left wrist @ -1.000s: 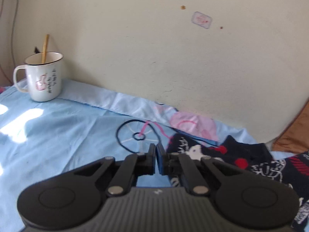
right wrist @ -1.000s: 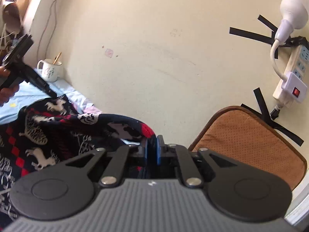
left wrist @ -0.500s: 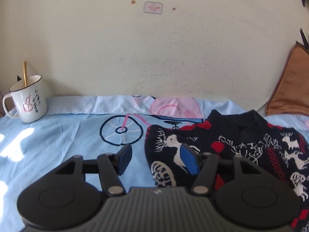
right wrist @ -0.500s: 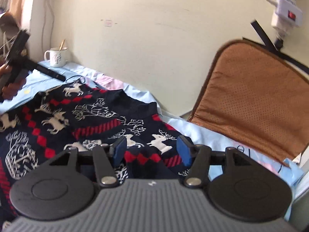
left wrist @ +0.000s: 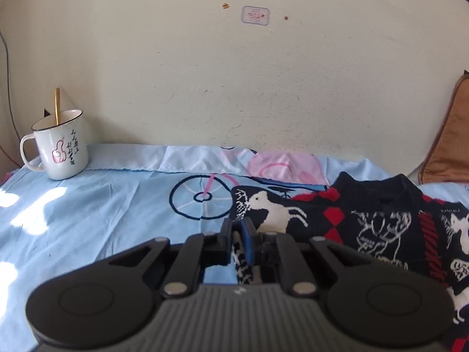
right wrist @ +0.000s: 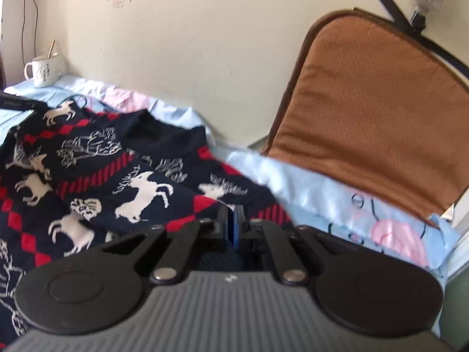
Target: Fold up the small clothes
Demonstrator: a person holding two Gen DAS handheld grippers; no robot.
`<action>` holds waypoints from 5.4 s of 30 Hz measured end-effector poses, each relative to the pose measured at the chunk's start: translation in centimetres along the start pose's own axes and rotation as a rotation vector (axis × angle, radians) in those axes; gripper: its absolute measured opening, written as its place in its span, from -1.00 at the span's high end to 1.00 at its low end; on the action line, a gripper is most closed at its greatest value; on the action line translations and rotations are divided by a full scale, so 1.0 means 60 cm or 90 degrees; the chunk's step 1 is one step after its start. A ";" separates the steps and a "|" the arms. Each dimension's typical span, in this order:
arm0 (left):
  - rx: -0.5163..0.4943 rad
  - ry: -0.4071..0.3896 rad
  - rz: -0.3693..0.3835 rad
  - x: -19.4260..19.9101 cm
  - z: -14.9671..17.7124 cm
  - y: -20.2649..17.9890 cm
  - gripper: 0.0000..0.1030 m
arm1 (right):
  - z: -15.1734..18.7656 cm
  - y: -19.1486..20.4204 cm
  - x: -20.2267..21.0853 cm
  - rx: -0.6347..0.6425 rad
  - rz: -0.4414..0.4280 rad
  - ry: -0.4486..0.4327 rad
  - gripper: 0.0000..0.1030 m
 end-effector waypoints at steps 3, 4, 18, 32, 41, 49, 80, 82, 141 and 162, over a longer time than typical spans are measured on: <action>0.001 0.022 -0.030 -0.022 0.012 0.004 0.89 | -0.028 -0.004 -0.023 0.029 0.036 -0.020 0.88; -0.019 0.025 -0.071 -0.034 0.020 0.005 0.87 | -0.025 -0.005 -0.038 0.028 0.039 -0.005 0.85; 0.013 -0.046 0.041 0.037 -0.011 -0.010 0.58 | 0.095 -0.098 0.231 -0.345 0.092 -0.196 0.41; -0.058 0.009 0.054 0.006 0.046 -0.060 0.44 | 0.292 -0.194 0.298 -0.698 0.148 -0.318 0.17; -0.038 0.006 0.070 0.010 0.040 -0.054 0.44 | 0.174 -0.189 0.281 -0.617 0.228 -0.396 0.80; 0.131 -0.014 0.175 0.040 -0.012 0.017 0.39 | -0.158 -0.004 0.169 -0.261 0.110 -0.389 0.79; 0.123 0.033 0.143 0.005 -0.004 0.043 0.88 | -0.060 -0.049 -0.016 -0.250 -0.036 -0.219 0.74; 0.121 0.028 0.110 -0.001 -0.006 0.053 0.88 | -0.074 -0.043 -0.025 -0.214 -0.029 -0.232 0.68; 0.109 0.061 0.146 0.066 -0.023 0.058 0.34 | 0.061 0.185 0.119 -0.358 -0.153 -0.073 0.52; -0.061 0.170 0.206 0.423 0.329 0.115 0.11 | 0.324 0.253 0.345 -0.334 -0.170 -0.095 0.25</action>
Point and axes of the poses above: each gripper's, at about its wrist camera, not at the fingertips, and x roughly against the way its jaws point, y to its left, z to its underside, the point moved 7 cm from there along -x, roughly the way its jaws point, and after that the axes turned 15 degrees about -z, right-handed, at the moved point
